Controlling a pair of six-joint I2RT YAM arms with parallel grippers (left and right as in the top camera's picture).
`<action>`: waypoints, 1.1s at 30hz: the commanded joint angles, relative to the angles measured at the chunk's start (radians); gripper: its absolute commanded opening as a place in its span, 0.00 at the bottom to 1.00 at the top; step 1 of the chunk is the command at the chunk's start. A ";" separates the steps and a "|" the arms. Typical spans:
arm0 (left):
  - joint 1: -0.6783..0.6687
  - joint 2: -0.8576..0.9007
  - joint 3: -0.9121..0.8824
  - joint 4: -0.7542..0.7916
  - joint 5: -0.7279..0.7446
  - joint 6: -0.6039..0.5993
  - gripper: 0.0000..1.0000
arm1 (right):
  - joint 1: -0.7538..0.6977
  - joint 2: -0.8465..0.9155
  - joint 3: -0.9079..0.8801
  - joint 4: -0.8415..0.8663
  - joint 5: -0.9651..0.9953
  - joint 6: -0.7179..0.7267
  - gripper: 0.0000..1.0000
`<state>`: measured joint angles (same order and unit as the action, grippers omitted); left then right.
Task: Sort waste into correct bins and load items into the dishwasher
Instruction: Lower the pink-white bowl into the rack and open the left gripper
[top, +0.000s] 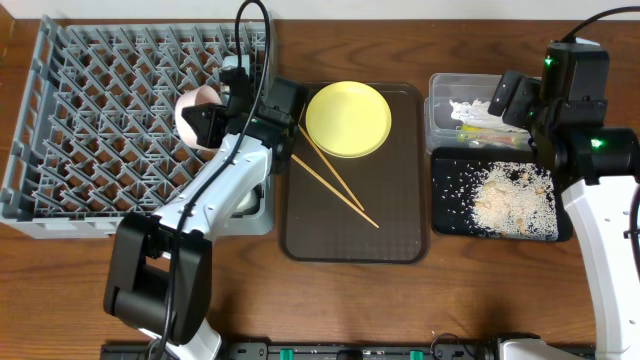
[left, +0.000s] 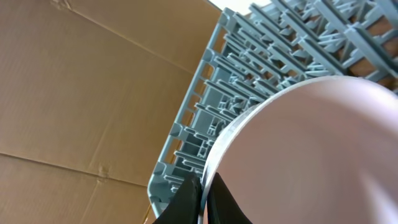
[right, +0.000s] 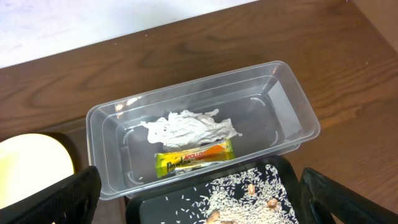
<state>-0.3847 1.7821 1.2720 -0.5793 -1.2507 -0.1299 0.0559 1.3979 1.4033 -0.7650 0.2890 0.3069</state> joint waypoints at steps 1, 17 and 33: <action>-0.034 0.015 -0.014 -0.001 0.031 -0.002 0.07 | -0.009 -0.005 0.001 0.001 0.018 0.011 0.99; -0.044 0.015 -0.092 0.104 -0.285 -0.013 0.07 | -0.009 -0.005 0.001 0.001 0.018 0.011 0.99; -0.055 0.015 -0.092 0.114 -0.196 -0.066 0.07 | -0.009 -0.005 0.001 0.001 0.018 0.011 0.99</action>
<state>-0.4332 1.7824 1.1858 -0.4667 -1.4525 -0.1612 0.0559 1.3979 1.4033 -0.7650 0.2890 0.3069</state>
